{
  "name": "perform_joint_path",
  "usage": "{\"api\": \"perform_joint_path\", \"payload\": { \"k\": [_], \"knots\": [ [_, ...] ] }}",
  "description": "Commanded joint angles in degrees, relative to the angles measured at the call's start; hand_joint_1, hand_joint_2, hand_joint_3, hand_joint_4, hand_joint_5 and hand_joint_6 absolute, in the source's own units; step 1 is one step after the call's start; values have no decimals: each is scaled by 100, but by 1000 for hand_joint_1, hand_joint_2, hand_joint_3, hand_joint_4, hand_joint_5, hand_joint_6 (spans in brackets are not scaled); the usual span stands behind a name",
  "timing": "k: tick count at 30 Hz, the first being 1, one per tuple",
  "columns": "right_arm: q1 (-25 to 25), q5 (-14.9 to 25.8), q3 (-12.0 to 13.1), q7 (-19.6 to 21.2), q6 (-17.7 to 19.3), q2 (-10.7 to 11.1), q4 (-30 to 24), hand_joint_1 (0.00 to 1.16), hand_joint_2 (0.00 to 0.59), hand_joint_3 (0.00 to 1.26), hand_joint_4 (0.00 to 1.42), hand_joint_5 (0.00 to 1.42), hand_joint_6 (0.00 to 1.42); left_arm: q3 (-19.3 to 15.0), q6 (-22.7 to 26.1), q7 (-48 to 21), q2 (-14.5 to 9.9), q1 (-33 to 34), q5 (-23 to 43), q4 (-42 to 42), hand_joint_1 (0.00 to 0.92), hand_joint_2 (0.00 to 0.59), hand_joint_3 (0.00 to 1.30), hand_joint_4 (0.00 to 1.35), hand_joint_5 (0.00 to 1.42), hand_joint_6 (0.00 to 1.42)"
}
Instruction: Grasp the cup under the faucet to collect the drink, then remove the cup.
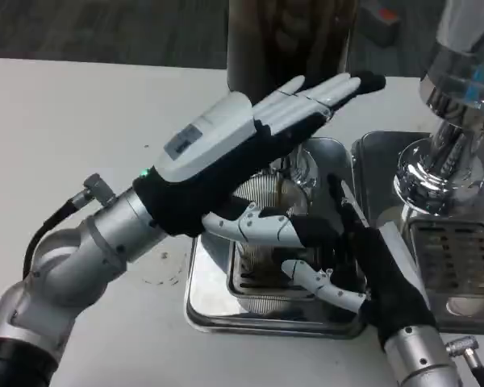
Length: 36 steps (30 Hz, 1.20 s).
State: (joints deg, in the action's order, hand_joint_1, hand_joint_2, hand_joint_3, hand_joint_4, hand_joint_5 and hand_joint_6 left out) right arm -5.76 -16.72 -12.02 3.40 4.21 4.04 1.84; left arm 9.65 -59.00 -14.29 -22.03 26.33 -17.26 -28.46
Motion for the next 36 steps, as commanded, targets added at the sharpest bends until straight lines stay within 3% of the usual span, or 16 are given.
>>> {"api": "perform_joint_path", "payload": {
  "k": [1, 10, 17, 21, 36],
  "knots": [
    [58, -128, -56, 57, 103, 18, -12, 743, 195, 0, 0, 0, 2, -283, 192, 409, -133, -240, -280, 211, 0, 123, 55, 0, 83, 0],
    [49, -43, -46, 19, 131, -24, -44, 737, 202, 0, 0, 0, 8, -1117, 484, 1067, -486, -782, -262, 393, 0, 121, 48, 0, 53, 0],
    [69, 3, -48, -75, 98, 2, -64, 733, 204, 0, 0, 0, 14, -1541, 770, 1365, -779, -1239, -245, 407, 0, 121, 47, 0, 41, 0],
    [98, 53, -66, -108, 114, -43, -40, 732, 204, 0, 0, 0, 16, -1744, 940, 1685, -776, -1656, -370, 355, 0, 121, 47, 0, 39, 0],
    [214, 88, -200, -286, 203, -145, 98, 728, 186, 0, 0, 0, 4, -1488, 1313, 1818, -722, -2334, -235, -633, 0, 130, 56, 0, 48, 0]
  ]
}}
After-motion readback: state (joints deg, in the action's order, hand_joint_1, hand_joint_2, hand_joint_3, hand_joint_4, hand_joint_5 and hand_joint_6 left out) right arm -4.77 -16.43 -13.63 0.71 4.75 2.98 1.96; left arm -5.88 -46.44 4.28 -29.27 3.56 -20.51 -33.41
